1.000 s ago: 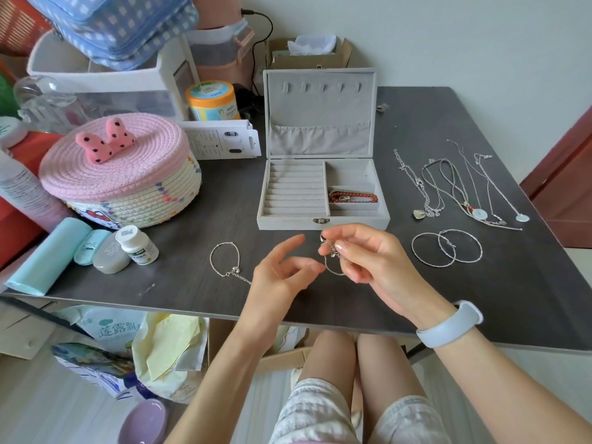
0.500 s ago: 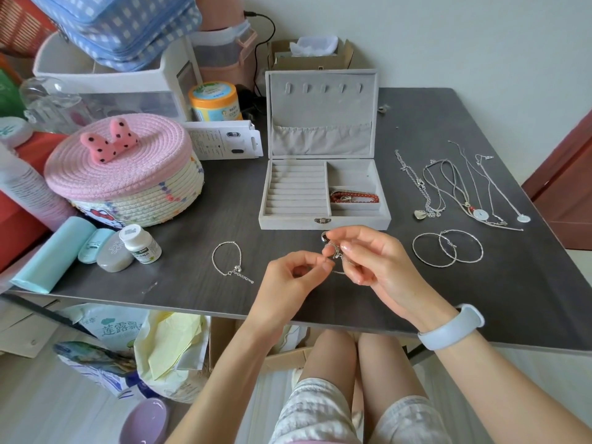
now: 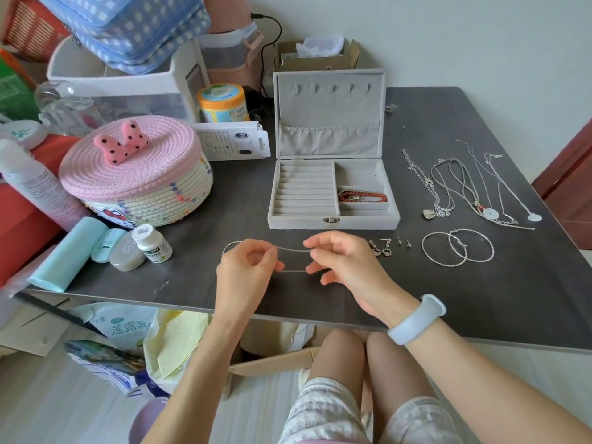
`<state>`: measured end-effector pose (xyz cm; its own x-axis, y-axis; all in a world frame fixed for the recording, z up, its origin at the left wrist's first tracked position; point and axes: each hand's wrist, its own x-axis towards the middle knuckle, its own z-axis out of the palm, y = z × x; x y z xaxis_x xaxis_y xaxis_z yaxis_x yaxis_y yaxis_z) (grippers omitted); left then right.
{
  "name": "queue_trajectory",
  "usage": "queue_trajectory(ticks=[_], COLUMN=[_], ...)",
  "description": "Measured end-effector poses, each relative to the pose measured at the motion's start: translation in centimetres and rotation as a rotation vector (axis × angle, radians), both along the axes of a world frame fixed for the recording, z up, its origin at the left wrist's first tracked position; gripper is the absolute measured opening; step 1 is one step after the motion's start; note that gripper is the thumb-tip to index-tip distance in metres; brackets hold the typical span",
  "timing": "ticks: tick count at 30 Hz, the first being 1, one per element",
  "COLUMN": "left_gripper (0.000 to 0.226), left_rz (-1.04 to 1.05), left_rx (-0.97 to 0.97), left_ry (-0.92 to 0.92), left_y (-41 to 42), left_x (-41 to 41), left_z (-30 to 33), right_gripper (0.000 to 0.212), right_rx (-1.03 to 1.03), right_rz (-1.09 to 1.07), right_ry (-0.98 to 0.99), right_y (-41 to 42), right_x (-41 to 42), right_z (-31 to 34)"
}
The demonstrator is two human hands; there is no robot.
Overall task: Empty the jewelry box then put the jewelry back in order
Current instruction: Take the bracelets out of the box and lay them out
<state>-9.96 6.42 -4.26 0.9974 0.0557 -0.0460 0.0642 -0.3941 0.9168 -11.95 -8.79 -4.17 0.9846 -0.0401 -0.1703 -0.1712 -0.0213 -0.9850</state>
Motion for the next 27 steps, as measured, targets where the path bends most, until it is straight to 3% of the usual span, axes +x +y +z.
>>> queue_trajectory(ticks=[4,9,13,16,20,27], left_gripper=[0.008,0.019,0.015,0.023,0.032,0.047], left_rz=[0.035,0.109,0.050,-0.162,-0.320,-0.391], left_rx=[0.311,0.615,0.693,0.730,0.814,0.988], left_ry=[-0.073,-0.173,-0.479,-0.669,-0.695,-0.538], left_y=[0.2,0.2,1.7,3.2,4.1,4.4], left_x=[0.5,0.9,1.0,1.1,0.6,0.8], left_z=[-0.7,-1.1,-2.0,-3.5,-4.1,-3.6], right_gripper=[0.021,0.016,0.021,0.026,0.037,0.032], right_rx=[-0.233,-0.728,-0.972,-1.062,-1.261,-1.328], right_rz=[-0.037,-0.006,0.013,0.120,0.234,0.342], right_ry=[-0.068,-0.192,-0.314,-0.490,-0.626,-0.633], right_y=[2.1,2.9,2.1,1.7,1.2,0.2], right_x=[1.7,4.1,3.8,2.0,0.8,1.2], right_z=[-0.6,-0.9,-0.9,-1.8,-2.9,-2.4])
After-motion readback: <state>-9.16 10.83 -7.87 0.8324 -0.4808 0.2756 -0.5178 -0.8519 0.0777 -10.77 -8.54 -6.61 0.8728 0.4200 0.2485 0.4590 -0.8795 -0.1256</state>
